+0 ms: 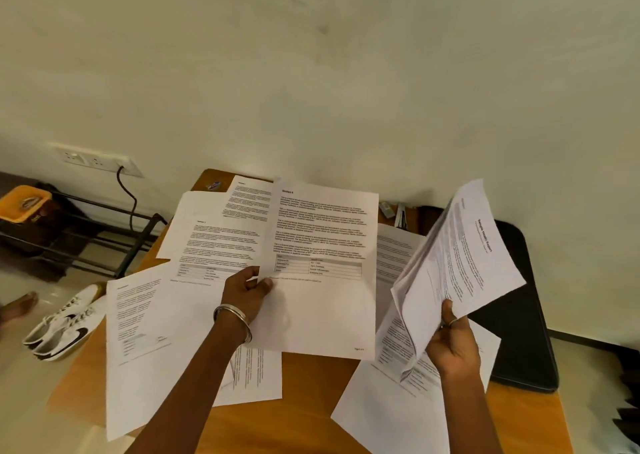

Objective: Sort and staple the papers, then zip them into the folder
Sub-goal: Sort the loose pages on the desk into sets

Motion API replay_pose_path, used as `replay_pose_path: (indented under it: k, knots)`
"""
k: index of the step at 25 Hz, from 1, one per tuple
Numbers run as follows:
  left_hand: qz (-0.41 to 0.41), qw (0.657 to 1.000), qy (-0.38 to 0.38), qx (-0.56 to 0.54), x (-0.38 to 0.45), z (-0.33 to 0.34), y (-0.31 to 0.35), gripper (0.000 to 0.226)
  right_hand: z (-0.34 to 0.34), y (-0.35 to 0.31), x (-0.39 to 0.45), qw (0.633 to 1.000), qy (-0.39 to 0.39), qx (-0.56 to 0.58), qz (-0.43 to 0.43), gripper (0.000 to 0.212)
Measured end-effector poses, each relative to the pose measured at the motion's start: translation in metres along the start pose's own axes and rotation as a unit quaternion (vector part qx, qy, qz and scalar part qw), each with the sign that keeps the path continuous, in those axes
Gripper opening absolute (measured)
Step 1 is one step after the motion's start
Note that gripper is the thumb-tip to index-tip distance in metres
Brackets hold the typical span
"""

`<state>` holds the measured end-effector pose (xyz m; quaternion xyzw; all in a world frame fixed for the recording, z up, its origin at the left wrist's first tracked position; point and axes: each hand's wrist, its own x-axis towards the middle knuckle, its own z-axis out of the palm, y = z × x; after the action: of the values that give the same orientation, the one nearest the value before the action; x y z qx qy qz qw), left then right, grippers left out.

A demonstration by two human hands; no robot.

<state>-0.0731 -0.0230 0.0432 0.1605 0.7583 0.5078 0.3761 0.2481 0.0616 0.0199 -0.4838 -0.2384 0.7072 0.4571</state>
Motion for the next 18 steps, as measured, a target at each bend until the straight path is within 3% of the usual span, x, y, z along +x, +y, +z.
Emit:
replay_pose_path:
  k: [2,3,5,8,13,18]
  knots:
    - [-0.006,1.0,-0.002,-0.005,-0.003,0.001,-0.003,0.029,0.005,-0.006,-0.008,0.997,0.034,0.064,0.027,0.044]
    - [-0.01,1.0,-0.001,-0.002,-0.003,0.003,-0.003,0.032,0.004,-0.006,-0.013,0.998,-0.006,0.058,0.027,0.038]
    - [-0.023,1.0,0.005,0.015,-0.008,0.005,-0.003,0.037,0.0,-0.005,-0.007,0.996,0.008,0.092,0.017,0.037]
    - [-0.021,0.999,-0.002,0.031,-0.01,0.01,-0.009,0.039,0.02,-0.011,0.007,0.994,0.044,0.066,0.07,0.029]
    - [0.005,0.997,-0.057,0.05,-0.032,0.032,-0.003,0.018,0.039,0.003,0.012,0.986,0.01,-0.152,0.071,0.026]
    - [-0.031,0.995,-0.072,0.061,-0.039,0.041,-0.01,0.022,0.026,0.011,0.017,0.978,0.031,-0.181,0.095,0.027]
